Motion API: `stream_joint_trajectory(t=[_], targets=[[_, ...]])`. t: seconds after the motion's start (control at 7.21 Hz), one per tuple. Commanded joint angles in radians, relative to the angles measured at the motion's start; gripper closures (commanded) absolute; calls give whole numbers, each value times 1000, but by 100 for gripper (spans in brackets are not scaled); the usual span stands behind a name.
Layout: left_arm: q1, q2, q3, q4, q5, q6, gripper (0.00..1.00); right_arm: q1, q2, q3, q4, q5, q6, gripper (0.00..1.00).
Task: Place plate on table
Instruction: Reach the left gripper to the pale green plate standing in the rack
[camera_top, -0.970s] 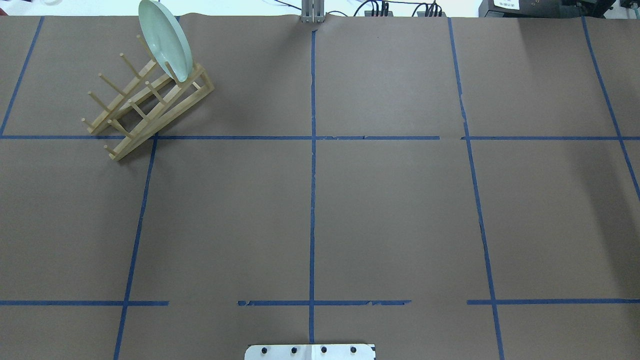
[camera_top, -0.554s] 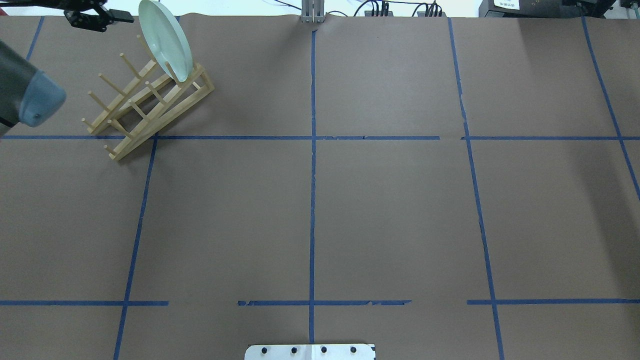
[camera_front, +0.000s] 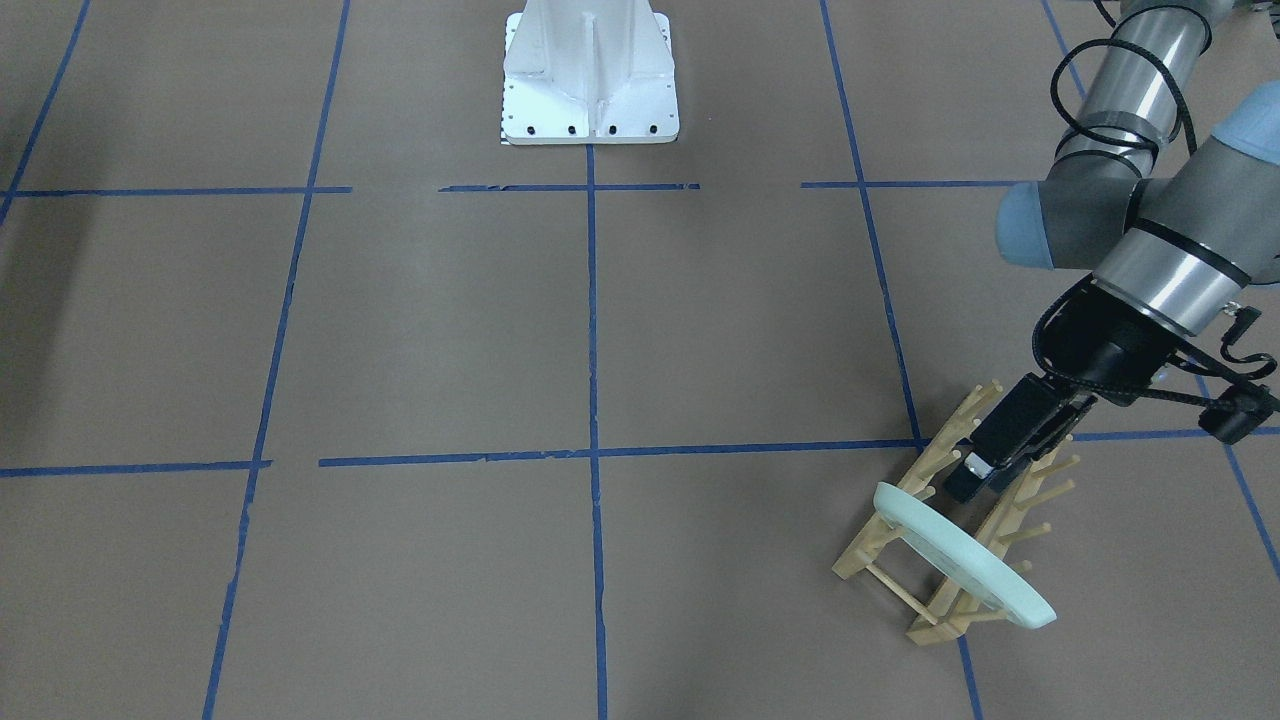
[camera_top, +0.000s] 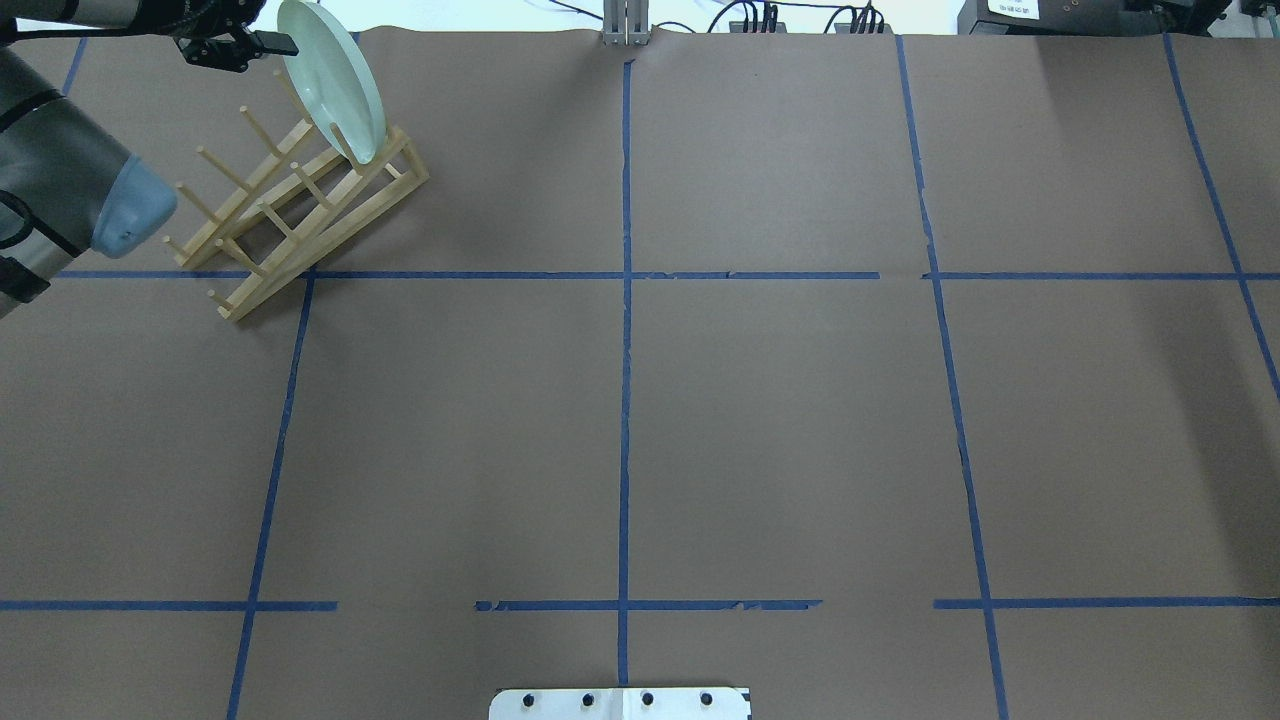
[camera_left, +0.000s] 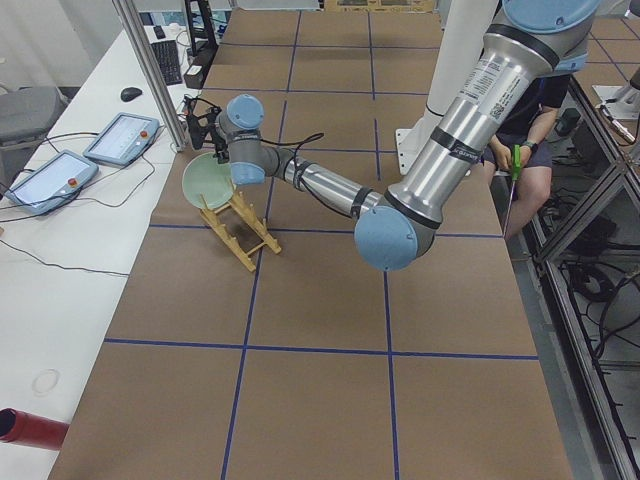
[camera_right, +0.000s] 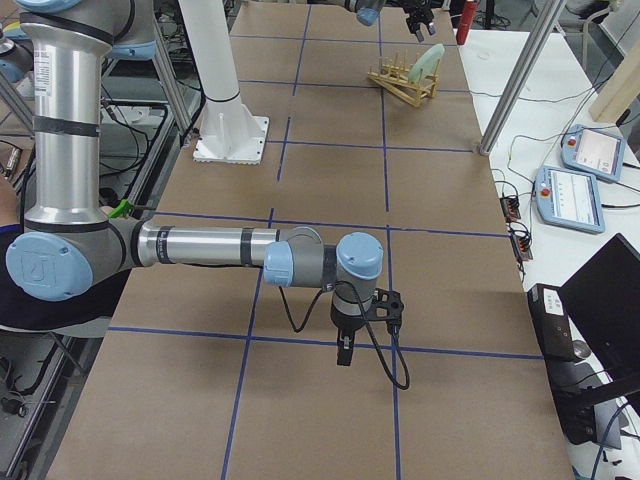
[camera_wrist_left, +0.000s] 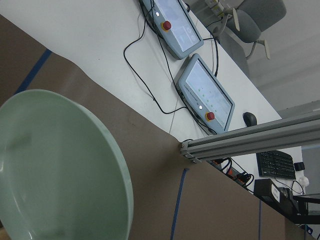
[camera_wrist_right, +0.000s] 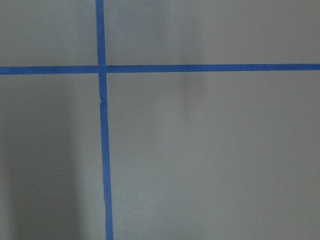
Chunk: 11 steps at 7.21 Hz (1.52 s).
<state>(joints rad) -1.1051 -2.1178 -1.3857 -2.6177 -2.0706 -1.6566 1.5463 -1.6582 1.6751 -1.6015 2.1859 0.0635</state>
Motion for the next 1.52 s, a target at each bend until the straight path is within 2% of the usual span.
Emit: stream_joint_trajectory(t=[0.0,0.55,1.39], targets=[[-27,-2,51,-1,0,32,0,0,0,0,0,0,-1,0],[-21,-53,148,-16,52,28,0,0,0,0,0,0,-1,0],[22,-60,155,-35,67,28,2,0,0,0,0,0,-1,0]])
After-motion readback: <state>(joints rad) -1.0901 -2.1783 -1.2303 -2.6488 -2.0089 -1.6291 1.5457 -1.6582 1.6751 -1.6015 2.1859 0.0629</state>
